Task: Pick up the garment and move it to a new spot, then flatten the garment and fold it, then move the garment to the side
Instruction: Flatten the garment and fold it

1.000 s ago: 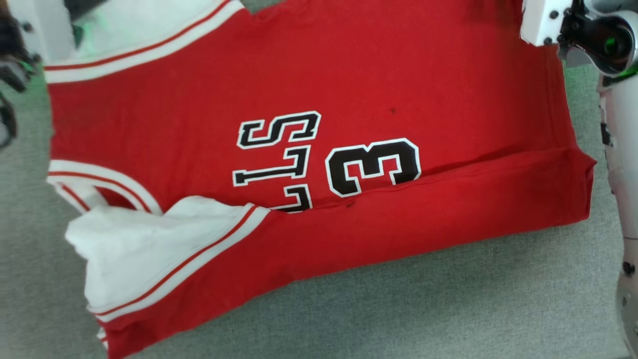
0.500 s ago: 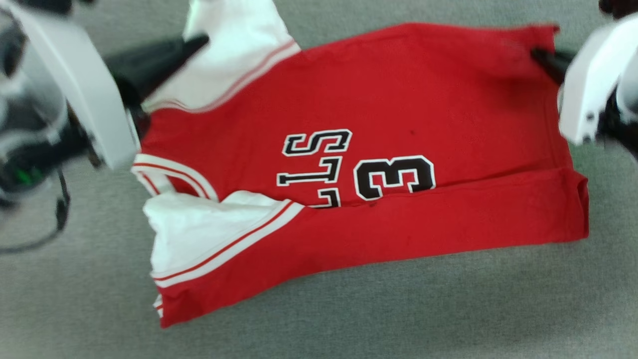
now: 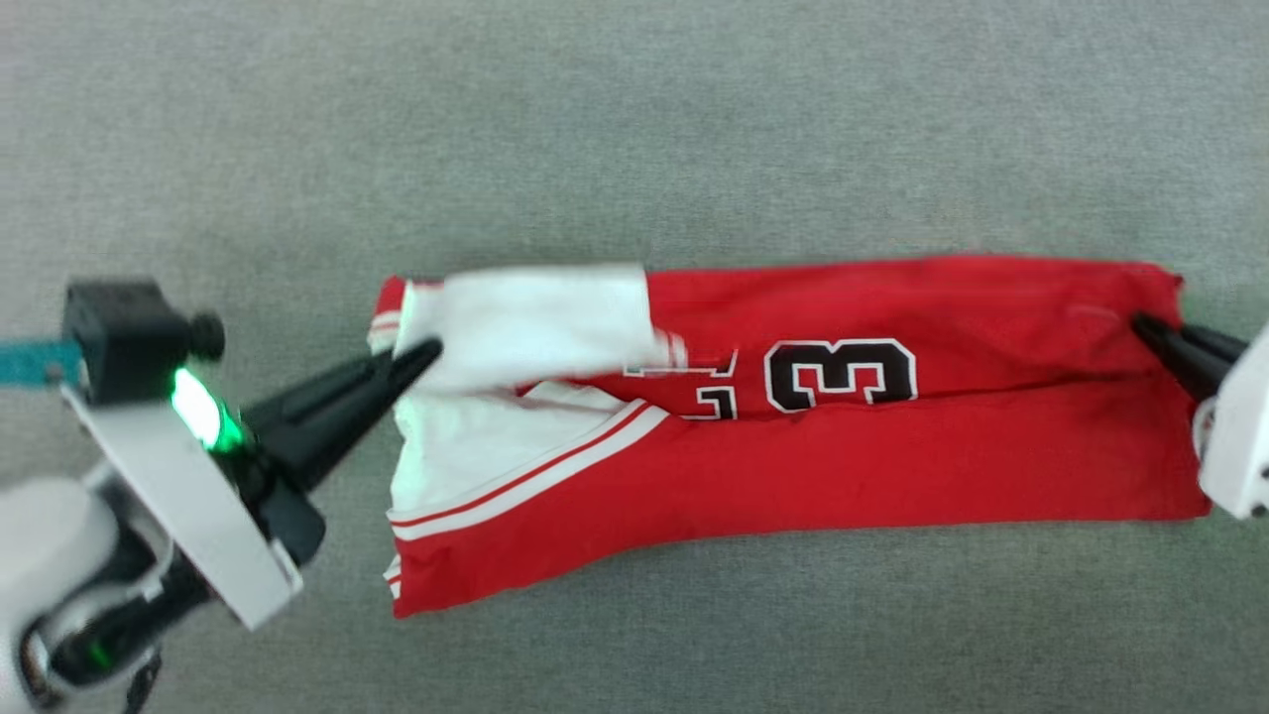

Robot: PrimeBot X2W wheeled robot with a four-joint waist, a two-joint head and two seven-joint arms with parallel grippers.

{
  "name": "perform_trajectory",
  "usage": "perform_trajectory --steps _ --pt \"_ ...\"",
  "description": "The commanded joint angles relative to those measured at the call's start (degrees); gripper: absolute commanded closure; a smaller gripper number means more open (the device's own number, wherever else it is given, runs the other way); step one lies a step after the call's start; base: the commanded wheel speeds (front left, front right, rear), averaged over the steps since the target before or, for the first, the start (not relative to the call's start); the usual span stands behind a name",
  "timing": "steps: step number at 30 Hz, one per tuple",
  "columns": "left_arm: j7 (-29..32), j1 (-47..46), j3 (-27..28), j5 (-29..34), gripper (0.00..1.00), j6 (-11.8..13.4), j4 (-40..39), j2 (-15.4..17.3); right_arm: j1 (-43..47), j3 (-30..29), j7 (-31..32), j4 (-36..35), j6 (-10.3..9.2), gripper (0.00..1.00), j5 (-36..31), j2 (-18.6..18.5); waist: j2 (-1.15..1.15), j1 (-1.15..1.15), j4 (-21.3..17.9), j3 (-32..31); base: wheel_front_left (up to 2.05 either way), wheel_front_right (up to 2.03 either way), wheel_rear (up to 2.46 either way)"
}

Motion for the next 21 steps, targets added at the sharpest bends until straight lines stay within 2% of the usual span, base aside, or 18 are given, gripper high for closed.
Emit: perform_trajectory --steps 1,6,10,21 --pt "-0.94 1.46 -0.1 0.55 1.0 0.04 -0.01 0.21 1.58 -1.14 0.04 -0.87 0.01 1.0 -0.5 0.25 0.0 0.0 0.54 0.03 0.0 0.0 0.0" --pt "-3.02 7.22 0.51 1.85 1.0 0.04 0.65 -0.21 7.98 -5.89 -0.56 -4.42 0.01 1.0 -1.91 2.02 0.0 0.0 1.33 0.93 0.0 0.0 0.0" --pt "-2.93 12.41 4.54 2.22 1.0 0.04 2.25 -2.64 10.69 -8.22 -0.76 -5.59 0.01 1.0 -2.93 3.2 0.0 0.0 1.79 1.8 0.0 0.0 0.0" --pt "-2.98 19.31 8.6 5.09 1.0 0.04 10.13 -10.3 10.2 -6.64 -4.77 -0.84 0.0 1.0 -6.43 5.56 0.0 0.0 1.41 3.28 0.0 0.0 0.0"
